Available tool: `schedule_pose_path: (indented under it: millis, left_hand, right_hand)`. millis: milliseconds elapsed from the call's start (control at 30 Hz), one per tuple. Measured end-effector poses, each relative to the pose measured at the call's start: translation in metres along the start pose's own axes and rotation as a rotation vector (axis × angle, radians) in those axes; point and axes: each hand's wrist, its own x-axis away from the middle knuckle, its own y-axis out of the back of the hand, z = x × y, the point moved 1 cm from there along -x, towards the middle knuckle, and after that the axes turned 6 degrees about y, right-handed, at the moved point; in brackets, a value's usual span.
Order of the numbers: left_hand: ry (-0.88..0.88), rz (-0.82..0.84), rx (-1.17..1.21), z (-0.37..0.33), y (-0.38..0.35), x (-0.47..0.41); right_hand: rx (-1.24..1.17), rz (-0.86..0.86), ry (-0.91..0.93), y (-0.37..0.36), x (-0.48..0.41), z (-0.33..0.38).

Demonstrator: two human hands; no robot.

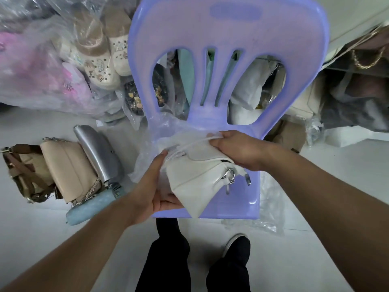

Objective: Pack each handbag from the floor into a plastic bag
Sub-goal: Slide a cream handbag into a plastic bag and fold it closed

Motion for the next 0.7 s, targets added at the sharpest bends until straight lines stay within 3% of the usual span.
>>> schedule_pose_path:
  millis: [233,367,567,700]
  left_hand:
    - [-0.111,-0.058,-0.096,-0.027,-0.004,0.01]
    - [-0.285,-0.147,-0.05,-0.036,-0.013,0.014]
    - [-0.473,-0.247,-0.005,-0.053,-0.027,0.029]
    - [-0.536,-0.37,-0.082,-0.065,-0.035,0.039]
  right_hand:
    - [-0.14,0.032,-0.03,0.025,0.019,0.019]
    - [-0.052,-0.056,0.046,0.029,0.023,0.032]
    - [0.016,-0.408,0.243,0.04,0.023,0.035]
    - [0.006,-0.61,0.247,0.047,0.026,0.028]
